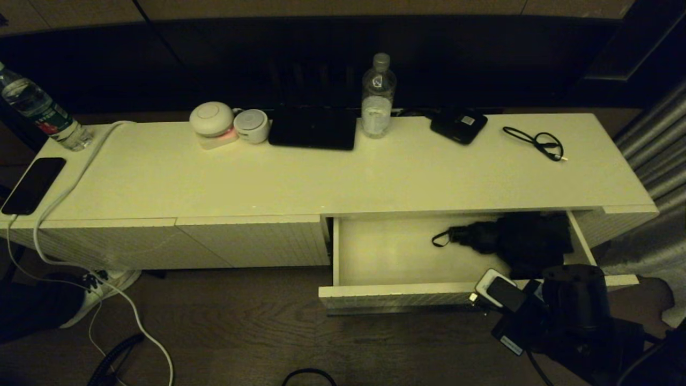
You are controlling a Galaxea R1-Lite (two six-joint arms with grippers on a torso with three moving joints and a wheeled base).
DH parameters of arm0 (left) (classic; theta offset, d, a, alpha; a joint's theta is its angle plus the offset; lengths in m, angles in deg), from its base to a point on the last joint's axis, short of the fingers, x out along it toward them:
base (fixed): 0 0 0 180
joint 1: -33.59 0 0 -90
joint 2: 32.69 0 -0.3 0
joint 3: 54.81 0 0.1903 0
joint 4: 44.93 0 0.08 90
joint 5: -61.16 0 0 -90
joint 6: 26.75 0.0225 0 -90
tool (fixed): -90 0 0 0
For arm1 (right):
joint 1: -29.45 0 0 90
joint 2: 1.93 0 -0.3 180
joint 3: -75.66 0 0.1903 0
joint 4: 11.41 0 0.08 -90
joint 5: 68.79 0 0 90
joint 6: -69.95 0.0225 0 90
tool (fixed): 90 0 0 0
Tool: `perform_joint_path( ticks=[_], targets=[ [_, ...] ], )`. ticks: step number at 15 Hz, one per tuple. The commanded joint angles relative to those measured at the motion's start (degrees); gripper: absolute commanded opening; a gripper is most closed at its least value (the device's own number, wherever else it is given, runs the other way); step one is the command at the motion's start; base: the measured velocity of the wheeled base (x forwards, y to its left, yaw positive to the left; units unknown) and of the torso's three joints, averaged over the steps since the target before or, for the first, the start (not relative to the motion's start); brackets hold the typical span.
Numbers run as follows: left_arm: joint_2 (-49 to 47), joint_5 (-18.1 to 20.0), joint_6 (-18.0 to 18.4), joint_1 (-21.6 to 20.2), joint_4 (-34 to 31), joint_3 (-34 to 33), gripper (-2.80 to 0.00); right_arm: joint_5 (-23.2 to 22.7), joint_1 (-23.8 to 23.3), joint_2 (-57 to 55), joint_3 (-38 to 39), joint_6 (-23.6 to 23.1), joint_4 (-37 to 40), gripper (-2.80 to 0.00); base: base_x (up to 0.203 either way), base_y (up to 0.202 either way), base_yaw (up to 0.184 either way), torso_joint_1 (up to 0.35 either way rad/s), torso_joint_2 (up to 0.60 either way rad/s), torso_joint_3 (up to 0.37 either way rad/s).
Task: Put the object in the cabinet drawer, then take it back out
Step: Close the drawer
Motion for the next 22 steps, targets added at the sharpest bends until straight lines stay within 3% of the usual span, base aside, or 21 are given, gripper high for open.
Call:
perform_joint_path(
  ticks=[1,6,14,22],
  targets=[
    [0.1,0.0,0.0,0.0,0.0,0.0,-2.8,0.4,0.0,-0.3,-0.8,1.2,-0.1,-2.8,0.0,0.0,0.0,0.0,0.0,0.0],
    [0.1,0.0,0.0,0.0,0.0,0.0,-2.8,1.5,-0.2,-0.9,-2.5,2.0,-1.5,-2.8,0.0,0.0,0.0,0.0,0.0,0.0],
    [0.1,0.0,0.0,0.0,0.0,0.0,-2.8,3.2,-0.2,-3.4,-6.8,12.3,-2.1,-2.8,0.0,0.0,0.0,0.0,0.0,0.0],
    [0.1,0.0,0.0,0.0,0.0,0.0,-2.8,7.7,-0.2,-5.8,-13.3,21.5,-2.1,-2.8,0.0,0.0,0.0,0.0,0.0,0.0]
  ],
)
